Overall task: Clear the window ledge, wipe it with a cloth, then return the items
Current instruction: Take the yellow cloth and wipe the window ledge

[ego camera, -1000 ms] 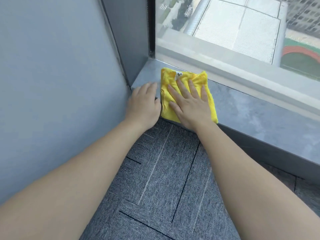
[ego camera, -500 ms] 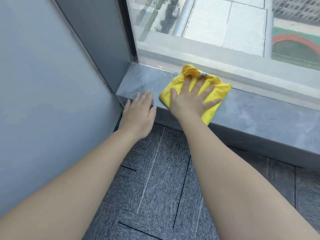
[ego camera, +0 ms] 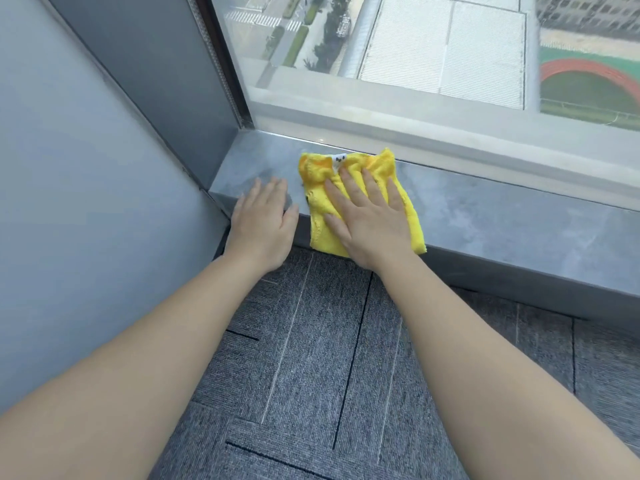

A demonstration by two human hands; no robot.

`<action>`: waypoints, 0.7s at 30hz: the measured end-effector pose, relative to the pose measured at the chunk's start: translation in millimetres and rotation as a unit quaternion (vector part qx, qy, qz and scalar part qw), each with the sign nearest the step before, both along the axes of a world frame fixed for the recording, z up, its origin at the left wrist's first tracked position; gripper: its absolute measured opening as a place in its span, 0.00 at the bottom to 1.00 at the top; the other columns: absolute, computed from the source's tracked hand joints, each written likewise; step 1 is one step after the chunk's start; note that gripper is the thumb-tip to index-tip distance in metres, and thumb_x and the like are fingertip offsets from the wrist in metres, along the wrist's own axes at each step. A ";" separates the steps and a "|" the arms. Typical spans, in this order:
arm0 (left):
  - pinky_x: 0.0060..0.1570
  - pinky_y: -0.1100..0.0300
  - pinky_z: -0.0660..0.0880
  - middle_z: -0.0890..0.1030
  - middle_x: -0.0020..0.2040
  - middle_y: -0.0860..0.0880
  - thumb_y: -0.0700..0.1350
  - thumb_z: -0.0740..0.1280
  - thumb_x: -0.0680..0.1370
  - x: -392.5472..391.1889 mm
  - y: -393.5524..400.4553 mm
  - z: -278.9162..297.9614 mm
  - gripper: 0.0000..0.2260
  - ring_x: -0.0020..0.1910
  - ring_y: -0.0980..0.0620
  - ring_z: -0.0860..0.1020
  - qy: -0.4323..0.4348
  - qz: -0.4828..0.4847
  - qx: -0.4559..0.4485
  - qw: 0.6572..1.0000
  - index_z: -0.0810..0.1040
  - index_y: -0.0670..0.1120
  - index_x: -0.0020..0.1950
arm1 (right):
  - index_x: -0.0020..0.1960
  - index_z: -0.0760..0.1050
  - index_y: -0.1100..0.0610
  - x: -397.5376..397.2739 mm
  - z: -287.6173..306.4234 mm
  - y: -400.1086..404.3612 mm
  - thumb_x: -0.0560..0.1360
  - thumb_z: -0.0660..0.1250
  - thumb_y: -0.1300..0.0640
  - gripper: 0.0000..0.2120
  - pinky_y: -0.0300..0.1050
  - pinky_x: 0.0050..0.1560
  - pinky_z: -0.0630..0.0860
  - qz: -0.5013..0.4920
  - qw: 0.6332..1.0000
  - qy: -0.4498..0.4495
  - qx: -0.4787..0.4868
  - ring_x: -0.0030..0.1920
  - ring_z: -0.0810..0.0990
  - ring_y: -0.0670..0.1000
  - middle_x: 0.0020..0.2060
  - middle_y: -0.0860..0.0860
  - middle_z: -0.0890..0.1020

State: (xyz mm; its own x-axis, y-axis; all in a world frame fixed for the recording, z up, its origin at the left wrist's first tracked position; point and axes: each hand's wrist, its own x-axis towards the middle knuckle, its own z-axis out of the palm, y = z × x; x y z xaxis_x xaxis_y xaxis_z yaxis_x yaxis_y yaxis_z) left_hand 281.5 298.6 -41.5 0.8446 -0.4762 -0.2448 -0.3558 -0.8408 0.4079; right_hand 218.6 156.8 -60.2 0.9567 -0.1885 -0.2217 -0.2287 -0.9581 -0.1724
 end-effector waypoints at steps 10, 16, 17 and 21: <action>0.75 0.52 0.42 0.52 0.77 0.45 0.47 0.49 0.80 -13.5 -42.2 -6.5 0.22 0.77 0.47 0.47 0.009 -0.073 -0.010 0.997 0.52 0.44 0.74 | 0.76 0.37 0.49 -39.5 3.0 -33.7 0.78 0.43 0.39 0.31 0.71 0.68 0.34 -0.264 0.963 0.053 -0.001 0.76 0.35 0.61 0.77 0.50 0.38; 0.75 0.53 0.46 0.54 0.77 0.43 0.46 0.50 0.80 -2.4 -31.5 -9.5 0.22 0.76 0.46 0.50 0.010 -0.110 -0.012 0.994 0.54 0.42 0.74 | 0.76 0.40 0.52 -4.9 2.5 -18.9 0.78 0.44 0.40 0.32 0.71 0.69 0.36 -0.324 0.945 0.045 0.016 0.75 0.37 0.64 0.77 0.55 0.41; 0.75 0.53 0.46 0.54 0.77 0.43 0.46 0.51 0.80 -1.7 -29.4 -10.3 0.22 0.76 0.45 0.50 0.009 -0.120 -0.013 0.993 0.55 0.42 0.73 | 0.76 0.40 0.52 1.2 2.3 -15.7 0.79 0.44 0.41 0.31 0.70 0.69 0.36 -0.318 0.947 0.042 0.018 0.75 0.38 0.64 0.77 0.55 0.41; 0.75 0.52 0.48 0.57 0.76 0.42 0.47 0.50 0.80 3.1 -22.1 -11.9 0.22 0.76 0.45 0.53 -0.002 -0.115 -0.024 0.993 0.59 0.41 0.72 | 0.76 0.43 0.48 9.0 0.5 -5.4 0.80 0.44 0.45 0.27 0.66 0.72 0.36 -0.191 0.981 0.011 0.001 0.77 0.39 0.60 0.78 0.51 0.44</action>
